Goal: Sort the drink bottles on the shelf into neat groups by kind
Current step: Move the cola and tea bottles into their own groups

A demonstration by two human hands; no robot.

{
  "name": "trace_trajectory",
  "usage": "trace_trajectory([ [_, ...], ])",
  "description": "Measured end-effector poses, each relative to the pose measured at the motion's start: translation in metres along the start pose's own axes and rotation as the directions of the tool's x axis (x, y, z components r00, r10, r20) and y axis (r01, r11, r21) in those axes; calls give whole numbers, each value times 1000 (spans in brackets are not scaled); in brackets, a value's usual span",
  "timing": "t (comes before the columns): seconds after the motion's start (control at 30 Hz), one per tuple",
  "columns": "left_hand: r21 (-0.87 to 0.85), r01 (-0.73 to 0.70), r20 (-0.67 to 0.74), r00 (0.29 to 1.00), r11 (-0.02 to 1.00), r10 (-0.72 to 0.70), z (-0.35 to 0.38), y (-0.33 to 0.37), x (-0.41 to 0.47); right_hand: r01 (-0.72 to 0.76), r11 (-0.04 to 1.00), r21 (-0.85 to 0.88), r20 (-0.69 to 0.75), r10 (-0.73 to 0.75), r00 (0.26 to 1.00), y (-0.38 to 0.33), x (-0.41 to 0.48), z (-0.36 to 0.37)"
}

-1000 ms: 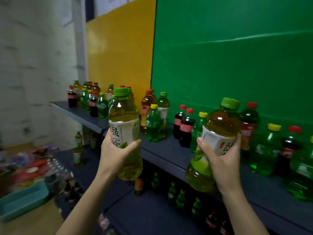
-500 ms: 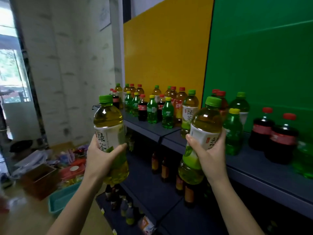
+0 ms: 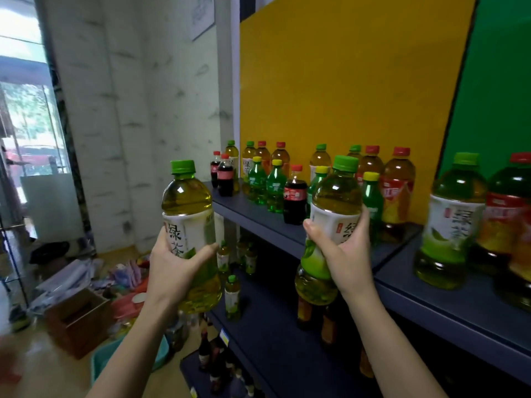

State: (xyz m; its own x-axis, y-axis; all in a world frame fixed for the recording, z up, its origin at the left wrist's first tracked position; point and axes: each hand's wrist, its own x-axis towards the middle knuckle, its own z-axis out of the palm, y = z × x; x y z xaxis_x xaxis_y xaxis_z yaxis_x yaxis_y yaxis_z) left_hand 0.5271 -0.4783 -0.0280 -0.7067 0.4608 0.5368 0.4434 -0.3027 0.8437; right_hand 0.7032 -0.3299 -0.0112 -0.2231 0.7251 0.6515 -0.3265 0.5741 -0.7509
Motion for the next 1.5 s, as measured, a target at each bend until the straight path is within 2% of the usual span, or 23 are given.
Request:
trace_trajectory([
  [0.43, 69, -31, 60, 998, 997, 27, -12, -103, 208, 3, 998, -65, 1, -3, 1000, 114, 132, 157],
  [0.73, 3, -74, 214, 974, 997, 71, 9, -184, 325, 6, 978, -211, -121, -32, 992, 176, 185, 227],
  [0.87, -57, -62, 365, 928, 996, 79, 27, -212, 377, -20, 960, -278, -210, -41, 977, 201, 204, 257],
  [1.03, -170, -27, 567, 815, 985, 120, 54, -235, 422, -52, 926, -374, -321, -76, 944, 221, 224, 289],
  [1.2, -230, 43, 659, 742, 972, 124, 77, -251, 431, -80, 893, -443, -398, -116, 910, 231, 232, 303],
  [1.27, -248, 77, 673, 731, 966, 114, 85, -255, 433, -104, 870, -482, -410, -119, 904, 234, 233, 306],
  [1.37, -259, 51, 666, 733, 965, 140, 92, -260, 435, -148, 813, -563, -426, -132, 895, 240, 230, 308],
  [1.43, -266, 31, 668, 726, 964, 161, 96, -262, 436, -171, 714, -679, -397, -160, 904, 243, 224, 308],
  [1.5, -280, 19, 688, 701, 960, 187, 97, -265, 436, -198, 573, -796, -349, -166, 922, 248, 214, 309],
])
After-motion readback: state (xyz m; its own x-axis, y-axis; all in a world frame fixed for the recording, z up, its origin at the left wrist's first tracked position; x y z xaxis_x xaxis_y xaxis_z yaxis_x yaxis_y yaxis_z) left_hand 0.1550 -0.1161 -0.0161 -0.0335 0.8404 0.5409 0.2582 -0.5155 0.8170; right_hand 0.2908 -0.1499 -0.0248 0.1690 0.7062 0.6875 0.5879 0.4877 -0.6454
